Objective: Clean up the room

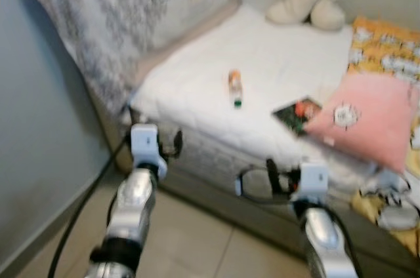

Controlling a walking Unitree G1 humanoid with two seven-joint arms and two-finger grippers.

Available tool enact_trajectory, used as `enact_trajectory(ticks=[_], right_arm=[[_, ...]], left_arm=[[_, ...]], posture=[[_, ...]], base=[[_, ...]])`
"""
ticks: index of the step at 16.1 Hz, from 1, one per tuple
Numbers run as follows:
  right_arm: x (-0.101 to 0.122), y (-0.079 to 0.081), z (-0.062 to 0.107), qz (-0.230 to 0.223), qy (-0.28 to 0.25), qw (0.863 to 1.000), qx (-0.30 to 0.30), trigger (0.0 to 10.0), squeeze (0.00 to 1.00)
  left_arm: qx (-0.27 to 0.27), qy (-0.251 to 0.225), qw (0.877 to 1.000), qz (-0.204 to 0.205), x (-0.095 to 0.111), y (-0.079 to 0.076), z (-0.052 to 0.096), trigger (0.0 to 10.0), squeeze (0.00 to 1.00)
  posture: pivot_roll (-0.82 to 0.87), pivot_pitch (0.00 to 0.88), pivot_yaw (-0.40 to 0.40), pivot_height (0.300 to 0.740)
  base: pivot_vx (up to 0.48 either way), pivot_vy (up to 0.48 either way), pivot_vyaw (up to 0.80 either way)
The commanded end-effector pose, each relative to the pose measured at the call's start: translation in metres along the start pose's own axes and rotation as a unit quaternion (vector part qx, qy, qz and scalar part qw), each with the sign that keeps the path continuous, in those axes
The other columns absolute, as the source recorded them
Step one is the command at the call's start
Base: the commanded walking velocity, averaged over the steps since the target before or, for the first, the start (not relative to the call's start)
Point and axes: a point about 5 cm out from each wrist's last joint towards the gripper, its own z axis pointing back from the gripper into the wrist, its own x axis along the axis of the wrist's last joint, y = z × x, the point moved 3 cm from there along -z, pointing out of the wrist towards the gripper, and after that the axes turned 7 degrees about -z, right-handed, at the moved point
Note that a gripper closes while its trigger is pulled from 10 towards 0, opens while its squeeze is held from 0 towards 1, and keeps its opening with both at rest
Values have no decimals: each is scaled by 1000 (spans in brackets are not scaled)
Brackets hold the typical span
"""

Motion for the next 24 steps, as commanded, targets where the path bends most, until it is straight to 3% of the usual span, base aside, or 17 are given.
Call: enact_trajectory(ticks=[1,22,24], right_arm=[[2,-10,0,2,-3,1000,-16,10000,0],[-3,-8,1,7,0,1000,-14,10000,0],[2,2,-5,5,-1,1000,11,10000,0]], left_arm=[[-18,-1,1000,2,2,-11,-4,10000,0],[-54,-3,998,-9,1,-19,-3,10000,0],[-39,5,999,-20,-3,-8,3,10000,0]], posture=[[52,0,-10,740],[54,0,0,740],[106,0,-28,740]], base=[[480,0,0],[480,0,0],[480,0,0]])
